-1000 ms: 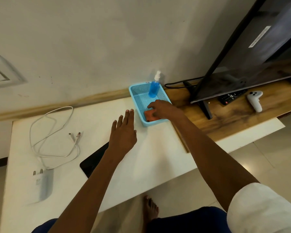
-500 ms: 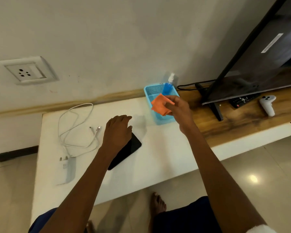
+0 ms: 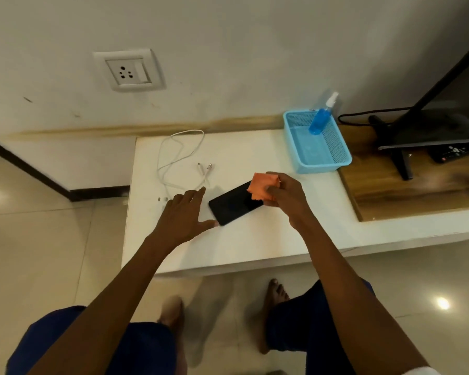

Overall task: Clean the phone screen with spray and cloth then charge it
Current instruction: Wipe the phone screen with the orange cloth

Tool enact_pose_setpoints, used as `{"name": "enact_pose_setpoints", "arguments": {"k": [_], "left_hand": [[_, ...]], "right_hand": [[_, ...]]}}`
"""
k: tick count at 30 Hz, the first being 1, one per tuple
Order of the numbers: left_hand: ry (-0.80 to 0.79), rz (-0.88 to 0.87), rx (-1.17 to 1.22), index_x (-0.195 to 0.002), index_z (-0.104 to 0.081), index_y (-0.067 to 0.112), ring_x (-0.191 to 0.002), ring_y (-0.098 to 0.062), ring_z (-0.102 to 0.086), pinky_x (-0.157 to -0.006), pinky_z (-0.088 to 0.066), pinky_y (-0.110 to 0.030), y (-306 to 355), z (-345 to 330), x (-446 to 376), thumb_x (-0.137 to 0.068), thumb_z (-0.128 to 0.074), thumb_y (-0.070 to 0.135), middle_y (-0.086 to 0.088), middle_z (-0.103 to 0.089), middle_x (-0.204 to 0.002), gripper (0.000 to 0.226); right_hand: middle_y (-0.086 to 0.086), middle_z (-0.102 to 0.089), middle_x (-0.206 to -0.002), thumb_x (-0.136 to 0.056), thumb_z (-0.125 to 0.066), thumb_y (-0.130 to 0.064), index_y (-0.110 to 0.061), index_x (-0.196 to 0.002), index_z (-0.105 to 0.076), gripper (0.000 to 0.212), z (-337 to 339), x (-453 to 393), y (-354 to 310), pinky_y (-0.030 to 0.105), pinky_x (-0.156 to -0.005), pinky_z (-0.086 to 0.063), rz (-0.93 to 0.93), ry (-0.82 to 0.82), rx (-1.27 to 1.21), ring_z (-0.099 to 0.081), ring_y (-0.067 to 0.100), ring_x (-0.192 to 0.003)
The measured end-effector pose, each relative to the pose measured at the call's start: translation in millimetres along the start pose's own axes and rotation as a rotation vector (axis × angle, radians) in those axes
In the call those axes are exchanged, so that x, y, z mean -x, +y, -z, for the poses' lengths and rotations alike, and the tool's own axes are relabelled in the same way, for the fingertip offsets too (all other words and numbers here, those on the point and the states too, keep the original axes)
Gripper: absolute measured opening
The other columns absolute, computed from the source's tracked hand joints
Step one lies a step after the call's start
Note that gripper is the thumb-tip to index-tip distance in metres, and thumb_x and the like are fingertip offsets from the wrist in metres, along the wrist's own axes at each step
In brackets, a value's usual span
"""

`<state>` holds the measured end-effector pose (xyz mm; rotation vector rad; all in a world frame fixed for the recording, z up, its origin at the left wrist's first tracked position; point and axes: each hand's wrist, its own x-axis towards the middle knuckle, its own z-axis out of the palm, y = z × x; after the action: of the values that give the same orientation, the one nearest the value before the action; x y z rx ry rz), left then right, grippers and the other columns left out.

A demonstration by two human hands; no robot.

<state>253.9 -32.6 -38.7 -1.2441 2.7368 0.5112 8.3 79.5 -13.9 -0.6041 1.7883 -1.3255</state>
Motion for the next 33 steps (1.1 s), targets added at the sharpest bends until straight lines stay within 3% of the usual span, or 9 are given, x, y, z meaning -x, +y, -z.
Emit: {"name": "enact_pose_setpoints", "arguments": {"k": [4,7,10,13,16,22,28,31,33], "left_hand": [[0.007,0.096,0.008,-0.155,-0.021,0.015,-0.136,-0.034,-0.038,-0.109,-0.033,-0.044,-3.0,-18.7,12.5,-0.08,-0.056,0.075,-0.01,-0.035,-0.154,0.102],[0.057,0.099,-0.028,-0.154,-0.024,0.014,-0.133,-0.033,-0.039,-0.107,-0.035,-0.044,-0.1,-31.2,14.9,-0.078,-0.052,0.079,-0.01,-0.037,-0.152,0.104],[0.13,0.099,-0.023,-0.151,-0.028,0.014,-0.132,-0.032,-0.041,-0.106,-0.036,-0.045,2.2,-36.8,11.1,-0.077,-0.05,0.081,-0.011,-0.039,-0.15,0.103],[0.177,0.089,-0.009,-0.15,-0.03,0.015,-0.131,-0.031,-0.041,-0.105,-0.036,-0.044,4.5,-42.5,7.7,-0.076,-0.05,0.082,-0.008,-0.038,-0.15,0.101],[0.229,0.065,-0.013,-0.148,-0.036,0.017,-0.132,-0.029,-0.041,-0.104,-0.037,-0.043,6.1,-46.4,4.0,-0.076,-0.05,0.082,-0.007,-0.04,-0.149,0.098],[0.329,0.005,-0.028,-0.138,-0.052,0.016,-0.127,-0.032,-0.049,-0.1,-0.041,-0.045,7.9,-57.0,2.2,-0.077,-0.054,0.079,-0.011,-0.049,-0.144,0.088],[0.389,0.022,0.05,-0.136,-0.055,0.016,-0.126,-0.031,-0.053,-0.101,-0.043,-0.045,8.1,-66.2,3.5,-0.079,-0.044,0.082,-0.012,-0.053,-0.141,0.088],[0.412,0.018,0.041,-0.137,-0.054,0.017,-0.126,-0.03,-0.053,-0.102,-0.042,-0.045,6.3,-70.9,3.0,-0.08,-0.047,0.081,-0.011,-0.053,-0.142,0.086],[0.418,0.017,0.028,-0.137,-0.053,0.018,-0.127,-0.029,-0.053,-0.103,-0.042,-0.045,4.9,-73.1,1.8,-0.08,-0.047,0.08,-0.01,-0.053,-0.142,0.084]], "right_hand": [[0.004,-0.066,-0.116,-0.092,-0.057,-0.019,-0.016,-0.122,-0.063,0.03,-15.9,-16.4,4.2,0.037,-0.087,-0.054,0.176,0.137,0.527,-0.063,0.022,-0.105],[0.0,-0.072,-0.098,-0.093,-0.045,-0.045,-0.019,-0.11,-0.068,0.038,-27.2,-14.9,1.4,0.033,-0.077,-0.052,0.311,0.208,0.788,-0.066,0.022,-0.086],[0.0,-0.073,-0.111,-0.102,-0.044,-0.03,-0.023,-0.123,-0.066,0.031,-36.1,-13.2,10.6,0.036,-0.084,-0.055,0.48,0.221,0.996,-0.069,0.025,-0.095],[-0.003,-0.069,-0.118,-0.098,-0.053,-0.019,-0.025,-0.124,-0.064,0.029,-47.5,-8.2,31.3,0.027,-0.088,-0.05,0.585,0.072,1.056,-0.067,0.022,-0.103],[0.005,-0.056,-0.141,-0.095,-0.06,-0.009,-0.014,-0.138,-0.054,0.044,-51.0,-5.8,51.0,0.032,-0.107,-0.041,0.615,-0.132,1.195,-0.053,0.025,-0.13],[0.009,-0.046,-0.148,-0.092,-0.061,-0.003,-0.008,-0.14,-0.05,0.05,-47.1,-1.4,58.3,0.037,-0.117,-0.03,0.69,-0.163,1.258,-0.039,0.025,-0.141],[0.013,-0.059,-0.137,-0.099,-0.052,-0.035,-0.005,-0.133,-0.058,0.046,-54.3,6.2,53.8,0.03,-0.106,-0.031,0.751,-0.076,1.168,-0.054,0.027,-0.129],[0.015,-0.056,-0.139,-0.097,-0.055,-0.022,-0.002,-0.136,-0.053,0.044,-53.2,1.3,56.3,0.031,-0.107,-0.031,0.833,-0.087,1.219,-0.053,0.029,-0.13],[0.012,-0.044,-0.15,-0.095,-0.061,-0.014,-0.006,-0.145,-0.042,0.054,-52.0,-4.4,60.4,0.031,-0.112,-0.023,0.744,-0.158,1.283,-0.042,0.027,-0.139]]}}
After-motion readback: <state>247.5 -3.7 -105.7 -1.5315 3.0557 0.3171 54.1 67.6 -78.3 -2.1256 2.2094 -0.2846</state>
